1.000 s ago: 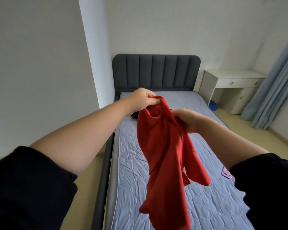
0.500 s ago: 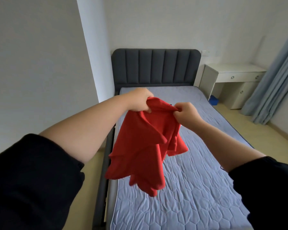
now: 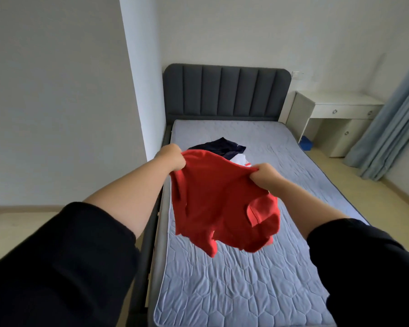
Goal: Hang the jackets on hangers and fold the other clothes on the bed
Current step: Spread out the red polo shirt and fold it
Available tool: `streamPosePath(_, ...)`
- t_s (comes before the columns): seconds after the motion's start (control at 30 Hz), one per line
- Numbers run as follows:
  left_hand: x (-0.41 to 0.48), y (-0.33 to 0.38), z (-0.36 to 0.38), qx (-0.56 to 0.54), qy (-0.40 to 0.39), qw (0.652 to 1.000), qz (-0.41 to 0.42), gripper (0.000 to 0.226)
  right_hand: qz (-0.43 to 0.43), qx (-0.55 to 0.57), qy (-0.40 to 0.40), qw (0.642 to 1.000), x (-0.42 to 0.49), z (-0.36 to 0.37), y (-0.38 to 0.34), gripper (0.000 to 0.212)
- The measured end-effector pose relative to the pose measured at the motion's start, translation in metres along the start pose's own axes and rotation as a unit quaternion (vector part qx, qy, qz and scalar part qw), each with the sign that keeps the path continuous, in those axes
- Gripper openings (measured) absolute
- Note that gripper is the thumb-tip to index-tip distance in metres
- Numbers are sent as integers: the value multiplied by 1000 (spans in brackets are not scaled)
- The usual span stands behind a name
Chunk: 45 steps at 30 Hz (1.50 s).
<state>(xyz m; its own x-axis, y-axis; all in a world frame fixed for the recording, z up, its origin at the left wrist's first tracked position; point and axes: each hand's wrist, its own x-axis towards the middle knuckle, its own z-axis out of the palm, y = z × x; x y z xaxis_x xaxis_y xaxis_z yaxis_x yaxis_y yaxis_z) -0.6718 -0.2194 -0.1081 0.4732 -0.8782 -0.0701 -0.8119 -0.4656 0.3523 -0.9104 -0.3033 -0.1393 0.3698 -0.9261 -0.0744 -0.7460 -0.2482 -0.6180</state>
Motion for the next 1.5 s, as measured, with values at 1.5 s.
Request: streamPosePath(1.5,2,-8,-34,-191,-275,938,95,29,167,552,-28,816,-14,-13,-109,19)
